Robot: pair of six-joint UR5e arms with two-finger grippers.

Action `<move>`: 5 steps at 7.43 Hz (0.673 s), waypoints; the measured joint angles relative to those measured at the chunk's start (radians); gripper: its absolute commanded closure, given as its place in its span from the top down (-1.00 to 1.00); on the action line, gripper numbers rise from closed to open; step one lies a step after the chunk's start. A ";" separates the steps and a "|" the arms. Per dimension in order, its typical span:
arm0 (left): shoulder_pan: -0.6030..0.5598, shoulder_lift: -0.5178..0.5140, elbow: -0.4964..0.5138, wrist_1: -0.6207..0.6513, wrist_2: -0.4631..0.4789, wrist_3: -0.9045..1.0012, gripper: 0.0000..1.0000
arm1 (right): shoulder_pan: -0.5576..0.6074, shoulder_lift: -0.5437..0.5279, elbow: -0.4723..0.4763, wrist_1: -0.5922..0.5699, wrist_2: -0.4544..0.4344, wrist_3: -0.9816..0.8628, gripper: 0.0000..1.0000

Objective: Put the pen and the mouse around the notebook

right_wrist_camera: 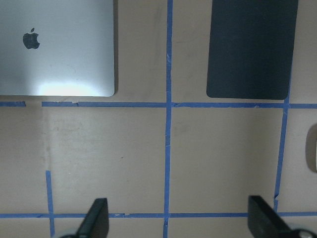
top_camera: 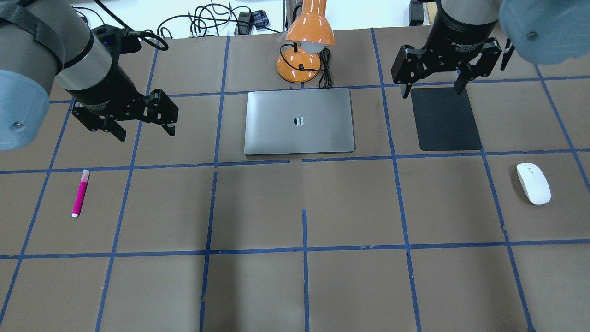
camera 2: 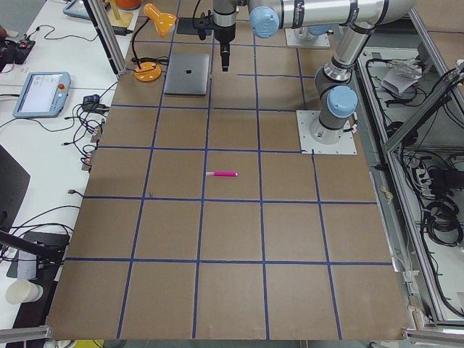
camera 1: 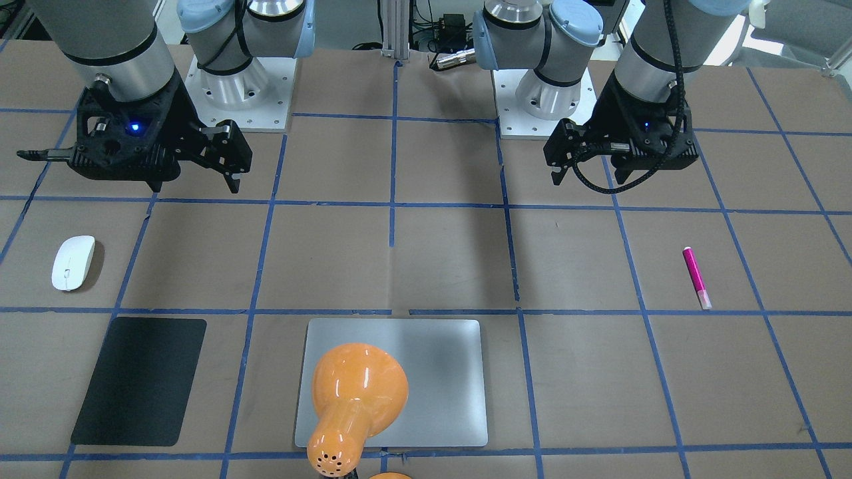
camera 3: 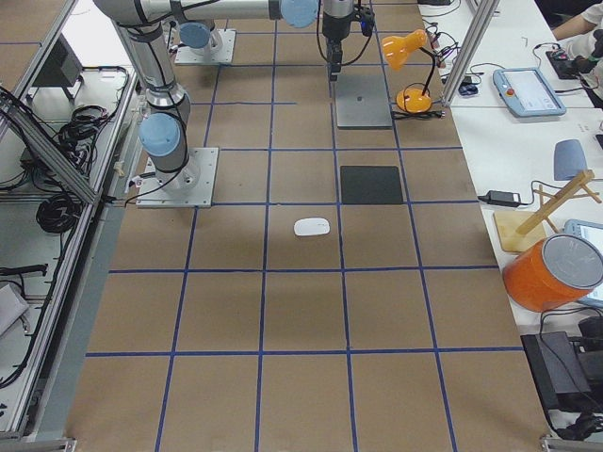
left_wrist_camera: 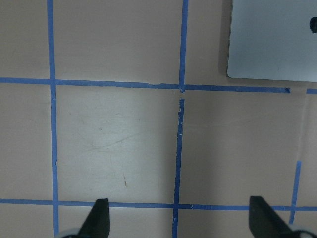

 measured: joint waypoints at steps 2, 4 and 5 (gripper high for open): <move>0.000 0.000 0.000 -0.001 0.000 0.000 1.00 | -0.001 -0.003 0.006 -0.001 0.006 -0.004 1.00; 0.002 0.000 0.002 -0.015 0.000 0.000 1.00 | -0.003 -0.001 0.011 0.006 0.013 -0.004 1.00; 0.006 -0.001 0.005 -0.036 0.003 0.000 1.00 | -0.015 0.002 0.014 0.008 0.008 -0.005 1.00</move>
